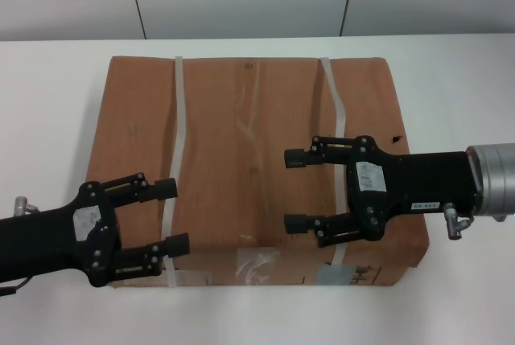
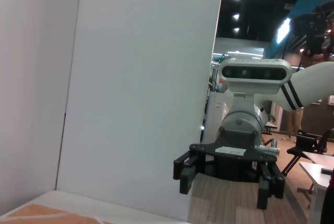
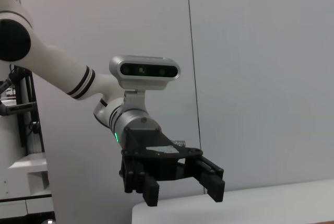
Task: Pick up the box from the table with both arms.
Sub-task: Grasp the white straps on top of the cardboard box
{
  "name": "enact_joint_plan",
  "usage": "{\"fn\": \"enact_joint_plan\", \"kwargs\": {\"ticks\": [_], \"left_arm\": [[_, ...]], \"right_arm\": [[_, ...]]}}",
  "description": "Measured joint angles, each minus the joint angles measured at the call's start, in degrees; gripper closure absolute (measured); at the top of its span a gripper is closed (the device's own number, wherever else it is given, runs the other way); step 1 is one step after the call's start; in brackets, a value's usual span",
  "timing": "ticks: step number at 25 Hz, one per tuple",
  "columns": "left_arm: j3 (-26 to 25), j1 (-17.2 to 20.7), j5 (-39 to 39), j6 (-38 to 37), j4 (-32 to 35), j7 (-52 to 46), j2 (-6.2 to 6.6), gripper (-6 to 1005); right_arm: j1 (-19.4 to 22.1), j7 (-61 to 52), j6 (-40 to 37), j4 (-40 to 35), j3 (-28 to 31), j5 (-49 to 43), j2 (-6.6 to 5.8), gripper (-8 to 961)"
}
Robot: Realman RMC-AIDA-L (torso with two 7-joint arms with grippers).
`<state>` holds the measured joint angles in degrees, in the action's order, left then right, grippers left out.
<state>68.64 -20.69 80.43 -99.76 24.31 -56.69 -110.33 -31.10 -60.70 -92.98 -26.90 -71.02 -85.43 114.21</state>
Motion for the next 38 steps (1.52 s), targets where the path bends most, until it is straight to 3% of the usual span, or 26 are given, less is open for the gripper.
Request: {"fn": "enact_joint_plan", "kwargs": {"ticks": [20,25,28,29,35,38], "left_arm": [[-0.79,0.19,0.17,0.46,0.04,-1.02,-0.48,230],[-2.76,0.23,0.17,1.0,-0.16,-1.29,-0.77,231],[-6.47,0.24,0.23,3.86,-0.36,-2.83,-1.49,231],[-7.48,0.21,0.23,5.61,-0.36,-3.58,-1.81,231],[-14.73,-0.62,0.14,18.58,-0.35,-12.48,-4.65,231],[-16.46,-1.51,0.21,24.33,-0.47,-16.27,-5.24,232]], "right_arm": [[0.77,0.19,1.17,-0.18,0.01,0.03,0.14,91],[1.26,-0.84,5.21,0.02,1.66,0.43,0.99,92],[2.07,-5.78,12.08,0.15,7.14,0.6,2.92,92],[2.66,-9.83,17.58,-0.07,10.15,0.61,3.91,92],[2.92,-19.77,27.2,0.39,11.62,0.42,4.23,92],[2.87,-23.88,29.62,0.84,11.66,0.31,4.24,92]]}}
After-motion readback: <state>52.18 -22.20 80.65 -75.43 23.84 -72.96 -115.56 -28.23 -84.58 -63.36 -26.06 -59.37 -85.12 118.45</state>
